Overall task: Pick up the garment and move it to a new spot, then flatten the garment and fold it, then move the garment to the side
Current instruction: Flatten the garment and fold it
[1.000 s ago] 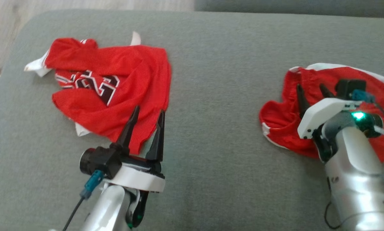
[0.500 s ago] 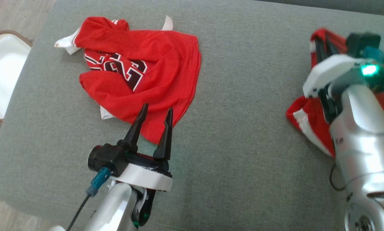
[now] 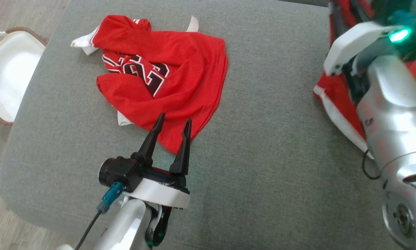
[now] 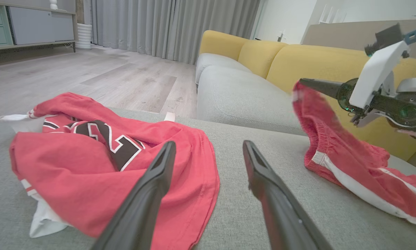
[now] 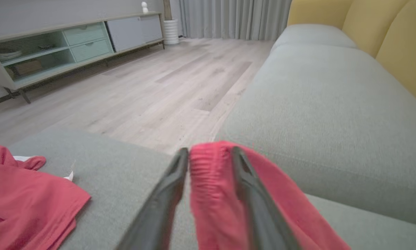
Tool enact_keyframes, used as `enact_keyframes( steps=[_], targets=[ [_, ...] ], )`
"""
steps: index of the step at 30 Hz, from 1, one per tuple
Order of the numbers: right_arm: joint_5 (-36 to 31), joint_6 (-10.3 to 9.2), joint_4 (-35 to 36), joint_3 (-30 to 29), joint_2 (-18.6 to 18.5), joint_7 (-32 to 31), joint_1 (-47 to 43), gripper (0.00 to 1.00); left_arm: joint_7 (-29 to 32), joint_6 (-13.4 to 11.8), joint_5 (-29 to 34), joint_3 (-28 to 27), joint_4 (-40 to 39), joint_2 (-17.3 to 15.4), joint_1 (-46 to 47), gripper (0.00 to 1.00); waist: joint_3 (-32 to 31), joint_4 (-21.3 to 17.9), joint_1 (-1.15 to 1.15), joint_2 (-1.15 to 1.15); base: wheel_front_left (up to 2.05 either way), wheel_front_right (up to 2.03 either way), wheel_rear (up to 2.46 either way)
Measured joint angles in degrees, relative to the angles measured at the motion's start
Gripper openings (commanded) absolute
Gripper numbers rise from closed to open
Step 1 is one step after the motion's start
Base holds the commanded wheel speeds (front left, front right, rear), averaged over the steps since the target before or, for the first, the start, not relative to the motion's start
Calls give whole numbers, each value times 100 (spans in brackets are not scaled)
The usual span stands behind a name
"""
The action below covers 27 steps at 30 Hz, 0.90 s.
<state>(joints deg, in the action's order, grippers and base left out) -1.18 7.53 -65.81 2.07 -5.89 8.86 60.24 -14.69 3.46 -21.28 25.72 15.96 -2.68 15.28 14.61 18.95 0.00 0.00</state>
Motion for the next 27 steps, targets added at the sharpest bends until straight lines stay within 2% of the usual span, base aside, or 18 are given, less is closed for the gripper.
enact_keyframes(
  steps=[10, 16, 21, 22, 23, 27],
  targets=[
    [346, 0, -509, 433, 11, 2, -210, 100, 0, -60, 19, -192, 19, -4, -3, 100, -193, -305, 0, 0, 0, 0, 0],
    [600, 0, -242, 600, -33, 423, -628, 100, 0, -52, 121, -375, 19, -3, -21, 100, -404, -688, -1, 0, 0, 0, 0],
    [734, 0, 732, 350, -143, 535, -1239, 100, 0, -44, 208, -419, 1, -2, -58, 100, -595, -1008, -1, 0, 0, 0, 0],
    [736, 0, 1078, 243, -164, 536, -1460, 100, -1, -42, 220, -435, -9, -2, -59, 100, -623, -1071, -1, 0, 0, 0, 0],
    [776, 0, 1827, -55, -149, 546, -1986, 100, -1, -42, 220, -492, -22, -1, -64, 100, -673, -1190, -1, 0, 0, 0, 0],
    [771, 0, 2939, -453, 63, 558, -3195, 100, -1, -35, 254, -549, -48, -2, -136, 100, -744, -1406, -1, 0, 0, 0, 0]
  ],
)
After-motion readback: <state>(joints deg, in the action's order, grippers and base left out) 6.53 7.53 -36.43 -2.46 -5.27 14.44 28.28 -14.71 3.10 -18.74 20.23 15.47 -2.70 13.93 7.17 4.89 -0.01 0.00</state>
